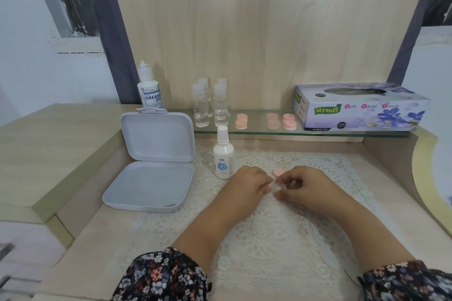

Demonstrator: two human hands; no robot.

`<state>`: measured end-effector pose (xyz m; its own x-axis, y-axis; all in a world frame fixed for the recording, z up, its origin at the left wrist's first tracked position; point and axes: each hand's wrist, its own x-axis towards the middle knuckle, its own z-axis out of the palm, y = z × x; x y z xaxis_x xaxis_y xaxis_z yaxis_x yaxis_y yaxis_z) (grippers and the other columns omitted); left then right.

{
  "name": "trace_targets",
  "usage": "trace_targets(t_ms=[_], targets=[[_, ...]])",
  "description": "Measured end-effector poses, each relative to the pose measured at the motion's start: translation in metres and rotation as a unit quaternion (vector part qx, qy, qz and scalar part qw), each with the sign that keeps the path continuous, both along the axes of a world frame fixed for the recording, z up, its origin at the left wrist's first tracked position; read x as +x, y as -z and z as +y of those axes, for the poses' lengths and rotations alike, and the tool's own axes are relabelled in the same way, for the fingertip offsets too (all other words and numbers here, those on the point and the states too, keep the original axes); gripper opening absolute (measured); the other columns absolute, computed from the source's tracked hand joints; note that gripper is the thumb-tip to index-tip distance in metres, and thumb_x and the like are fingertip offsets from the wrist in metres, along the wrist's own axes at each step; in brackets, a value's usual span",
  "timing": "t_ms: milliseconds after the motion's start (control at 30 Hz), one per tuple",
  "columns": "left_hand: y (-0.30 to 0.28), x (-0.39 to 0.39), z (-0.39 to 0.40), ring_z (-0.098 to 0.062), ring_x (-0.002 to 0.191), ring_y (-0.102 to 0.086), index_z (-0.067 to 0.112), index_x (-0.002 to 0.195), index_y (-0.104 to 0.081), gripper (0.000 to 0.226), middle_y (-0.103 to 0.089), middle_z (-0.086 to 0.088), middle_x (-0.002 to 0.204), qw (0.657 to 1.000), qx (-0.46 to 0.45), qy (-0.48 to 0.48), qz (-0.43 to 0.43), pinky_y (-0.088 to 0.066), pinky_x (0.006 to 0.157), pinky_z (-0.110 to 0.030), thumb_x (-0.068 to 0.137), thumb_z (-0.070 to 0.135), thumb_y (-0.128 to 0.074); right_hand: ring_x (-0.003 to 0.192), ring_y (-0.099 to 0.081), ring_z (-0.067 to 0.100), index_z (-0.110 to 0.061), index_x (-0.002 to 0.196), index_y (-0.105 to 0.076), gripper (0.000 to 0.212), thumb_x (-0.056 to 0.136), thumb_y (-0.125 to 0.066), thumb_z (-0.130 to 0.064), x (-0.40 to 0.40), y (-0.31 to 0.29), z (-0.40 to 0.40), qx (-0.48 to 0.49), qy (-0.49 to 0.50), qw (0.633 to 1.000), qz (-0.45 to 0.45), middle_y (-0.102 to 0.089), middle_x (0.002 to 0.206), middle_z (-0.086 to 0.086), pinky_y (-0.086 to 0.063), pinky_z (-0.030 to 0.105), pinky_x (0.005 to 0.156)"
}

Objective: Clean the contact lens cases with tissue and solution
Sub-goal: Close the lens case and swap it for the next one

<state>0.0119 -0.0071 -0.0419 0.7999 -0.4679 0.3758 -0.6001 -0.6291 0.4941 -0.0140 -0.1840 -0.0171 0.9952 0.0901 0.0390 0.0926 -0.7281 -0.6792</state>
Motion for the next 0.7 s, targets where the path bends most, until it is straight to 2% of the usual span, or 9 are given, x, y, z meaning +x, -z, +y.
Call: trace_targets(t_ms=[167, 533, 700], targets=[[-0.0004, 0.0003, -0.0008, -0.021, 0.115, -0.048, 0.007, 0.121, -0.066, 0.029, -0.063, -0.006, 0.121, 1.0, 0.009, -0.006, 0.006, -0.036, 0.101, -0.03, 0.096, 0.018, -0.056, 0.063, -0.056, 0.002, -0.031, 0.086, -0.068, 0.016, 0.076, -0.079, -0.026, -0.0005, -0.0006, 0.0002, 0.01, 0.004, 1.0, 0.005, -0.058, 0.085, -0.01, -0.04, 0.011, 0.055], [-0.0025, -0.0011, -0.0014, -0.018, 0.114, -0.048, 0.012, 0.121, -0.065, 0.029, -0.061, -0.003, 0.12, 0.999, 0.01, -0.014, 0.04, -0.038, 0.101, -0.032, 0.094, 0.019, -0.059, 0.07, -0.058, 0.004, -0.03, 0.09, -0.069, 0.017, 0.076, -0.079, -0.029, -0.0013, -0.002, 0.0012, -0.001, 0.004, 1.0, 0.003, -0.059, 0.087, -0.011, -0.041, 0.014, 0.059], [-0.0024, -0.0037, 0.001, -0.009, 0.104, -0.054, 0.026, 0.126, -0.059, 0.036, -0.061, 0.003, 0.12, 0.994, -0.046, -0.016, 0.095, -0.041, 0.091, -0.019, 0.093, 0.011, -0.056, 0.072, -0.058, 0.004, -0.028, 0.093, -0.07, 0.02, 0.076, -0.08, -0.029, -0.0011, -0.0012, 0.0007, 0.004, 0.01, 1.0, 0.007, -0.06, 0.087, -0.011, -0.04, 0.015, 0.06]])
